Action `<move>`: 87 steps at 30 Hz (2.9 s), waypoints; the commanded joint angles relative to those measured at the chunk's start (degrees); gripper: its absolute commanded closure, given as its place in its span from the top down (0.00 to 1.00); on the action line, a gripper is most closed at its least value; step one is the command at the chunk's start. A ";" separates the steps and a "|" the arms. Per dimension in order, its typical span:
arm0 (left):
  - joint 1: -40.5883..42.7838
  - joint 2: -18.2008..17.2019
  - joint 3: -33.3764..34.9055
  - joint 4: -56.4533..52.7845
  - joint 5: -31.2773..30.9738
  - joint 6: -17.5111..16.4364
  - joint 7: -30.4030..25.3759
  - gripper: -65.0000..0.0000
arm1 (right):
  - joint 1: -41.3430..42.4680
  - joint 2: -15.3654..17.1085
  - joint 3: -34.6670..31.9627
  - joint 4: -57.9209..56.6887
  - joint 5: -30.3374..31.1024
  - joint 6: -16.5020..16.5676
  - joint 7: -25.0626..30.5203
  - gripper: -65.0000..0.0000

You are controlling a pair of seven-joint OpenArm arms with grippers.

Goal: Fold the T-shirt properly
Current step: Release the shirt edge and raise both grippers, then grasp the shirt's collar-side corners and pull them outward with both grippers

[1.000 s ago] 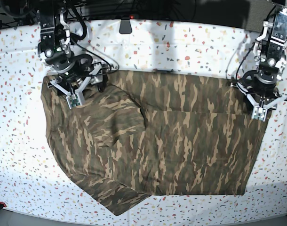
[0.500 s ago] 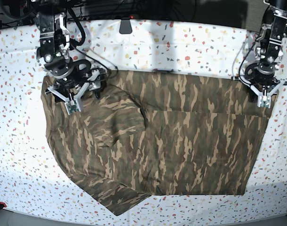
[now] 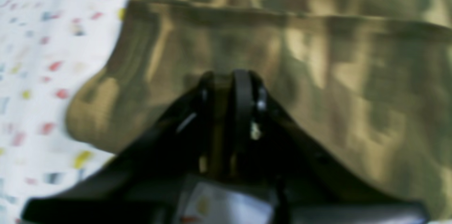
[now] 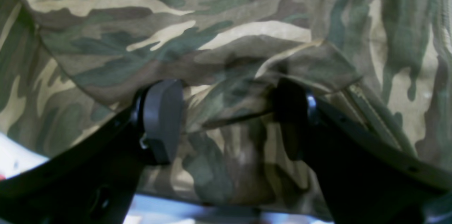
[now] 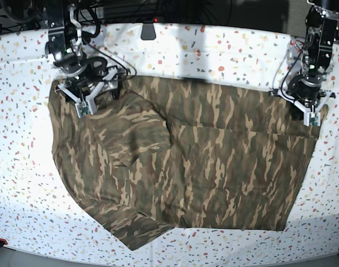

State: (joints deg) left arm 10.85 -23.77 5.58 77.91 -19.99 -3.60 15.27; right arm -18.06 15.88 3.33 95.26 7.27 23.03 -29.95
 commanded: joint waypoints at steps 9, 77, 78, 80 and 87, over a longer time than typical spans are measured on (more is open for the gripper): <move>9.55 0.85 1.09 -0.48 -2.78 -8.70 12.61 0.14 | -6.93 5.09 0.09 2.03 -0.42 0.55 -2.12 0.64; 21.07 -1.97 -13.81 30.18 -13.99 -21.22 30.10 0.47 | -15.50 20.48 7.52 3.41 -1.01 0.52 -5.20 0.64; 21.07 -1.97 -13.81 31.34 -13.99 -21.22 30.16 0.47 | -15.58 20.48 8.33 3.41 -0.96 0.50 -5.20 0.64; 21.03 -1.97 -13.81 32.89 -13.99 -21.22 30.12 0.47 | -15.63 20.48 9.46 3.41 0.48 0.52 -5.49 0.64; 20.74 -1.95 -13.79 33.51 -13.94 -19.67 29.24 0.47 | -15.58 20.13 9.68 3.41 3.19 1.01 -6.25 0.64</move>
State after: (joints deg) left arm 31.83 -25.04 -7.88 110.32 -33.28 -23.00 45.54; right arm -33.21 35.22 12.73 98.63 11.07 24.27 -34.15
